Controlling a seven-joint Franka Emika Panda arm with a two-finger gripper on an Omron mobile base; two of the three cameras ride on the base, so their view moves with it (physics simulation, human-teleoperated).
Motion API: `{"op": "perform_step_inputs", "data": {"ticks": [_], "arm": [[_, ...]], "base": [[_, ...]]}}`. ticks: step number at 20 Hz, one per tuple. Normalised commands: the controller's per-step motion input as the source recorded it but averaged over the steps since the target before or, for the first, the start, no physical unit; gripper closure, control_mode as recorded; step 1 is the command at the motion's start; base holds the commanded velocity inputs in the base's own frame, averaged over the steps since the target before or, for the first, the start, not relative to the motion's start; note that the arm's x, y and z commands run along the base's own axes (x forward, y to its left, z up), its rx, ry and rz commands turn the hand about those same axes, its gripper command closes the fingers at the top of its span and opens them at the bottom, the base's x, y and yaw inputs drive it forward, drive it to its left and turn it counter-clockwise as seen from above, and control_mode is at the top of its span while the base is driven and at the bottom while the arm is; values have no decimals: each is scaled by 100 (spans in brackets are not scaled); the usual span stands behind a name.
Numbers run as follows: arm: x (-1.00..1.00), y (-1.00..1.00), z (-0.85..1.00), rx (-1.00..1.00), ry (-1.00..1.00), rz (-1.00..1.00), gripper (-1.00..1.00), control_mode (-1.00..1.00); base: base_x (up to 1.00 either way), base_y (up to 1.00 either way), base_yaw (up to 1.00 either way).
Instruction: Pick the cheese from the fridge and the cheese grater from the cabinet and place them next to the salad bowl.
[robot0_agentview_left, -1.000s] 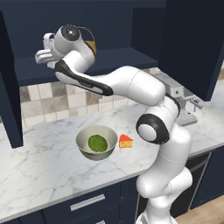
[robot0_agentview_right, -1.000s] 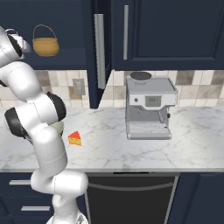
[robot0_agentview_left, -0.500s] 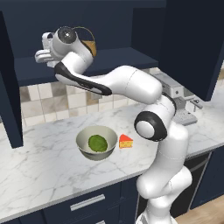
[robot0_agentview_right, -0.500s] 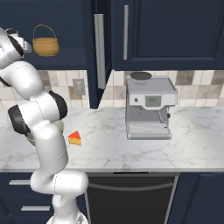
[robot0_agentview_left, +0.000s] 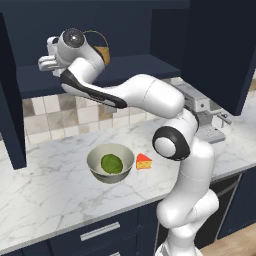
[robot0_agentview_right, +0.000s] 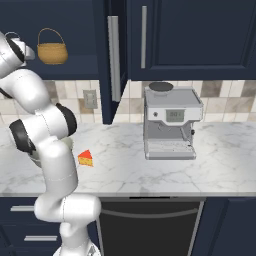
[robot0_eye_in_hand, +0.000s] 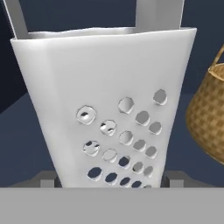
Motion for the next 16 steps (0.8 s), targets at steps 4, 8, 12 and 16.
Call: {"op": "perform_step_inputs", "data": {"ticks": [4, 8, 12, 16], "arm": [[-2, 0, 0, 0, 0, 0, 100, -100], [-63, -2, 0, 1, -3, 0, 100, -100], [-100, -21, 0, 5, -11, 0, 100, -100], [-100, -51, 0, 9, -11, 0, 100, -100]], "base": [[0, 0, 0], [0, 0, 0], [0, 0, 0], [0, 0, 0]]}}
